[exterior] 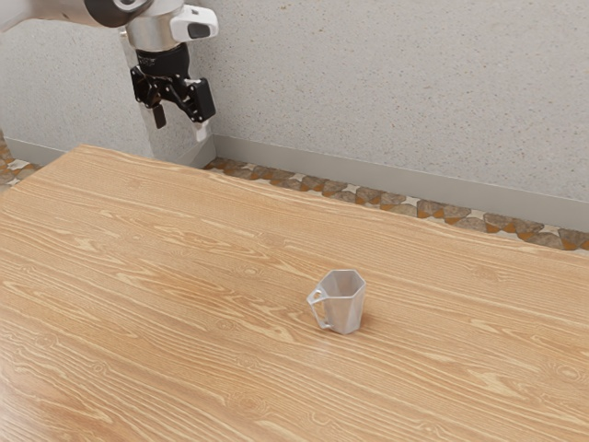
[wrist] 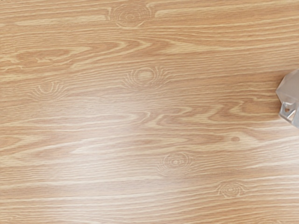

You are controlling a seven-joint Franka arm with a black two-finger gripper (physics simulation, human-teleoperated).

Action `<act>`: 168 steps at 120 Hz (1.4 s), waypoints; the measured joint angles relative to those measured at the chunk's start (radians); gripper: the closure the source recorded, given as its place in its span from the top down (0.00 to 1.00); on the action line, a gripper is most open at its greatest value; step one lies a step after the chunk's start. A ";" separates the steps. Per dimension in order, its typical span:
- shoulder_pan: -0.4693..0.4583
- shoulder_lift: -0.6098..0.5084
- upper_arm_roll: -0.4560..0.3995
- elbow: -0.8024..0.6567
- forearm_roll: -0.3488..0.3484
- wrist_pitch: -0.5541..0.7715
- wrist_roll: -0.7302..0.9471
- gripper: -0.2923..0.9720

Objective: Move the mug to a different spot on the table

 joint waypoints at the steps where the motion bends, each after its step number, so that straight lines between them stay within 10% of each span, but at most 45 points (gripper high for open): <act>1: 0.000 0.001 0.000 0.000 0.000 0.000 0.001 0.77; 38: -0.082 -0.195 0.009 -0.386 0.003 0.168 0.079 0.77; 85: -0.218 -0.168 0.010 -0.674 -0.041 0.495 0.328 0.77; 168: -0.197 0.040 0.045 -0.734 -0.550 0.915 0.919 0.77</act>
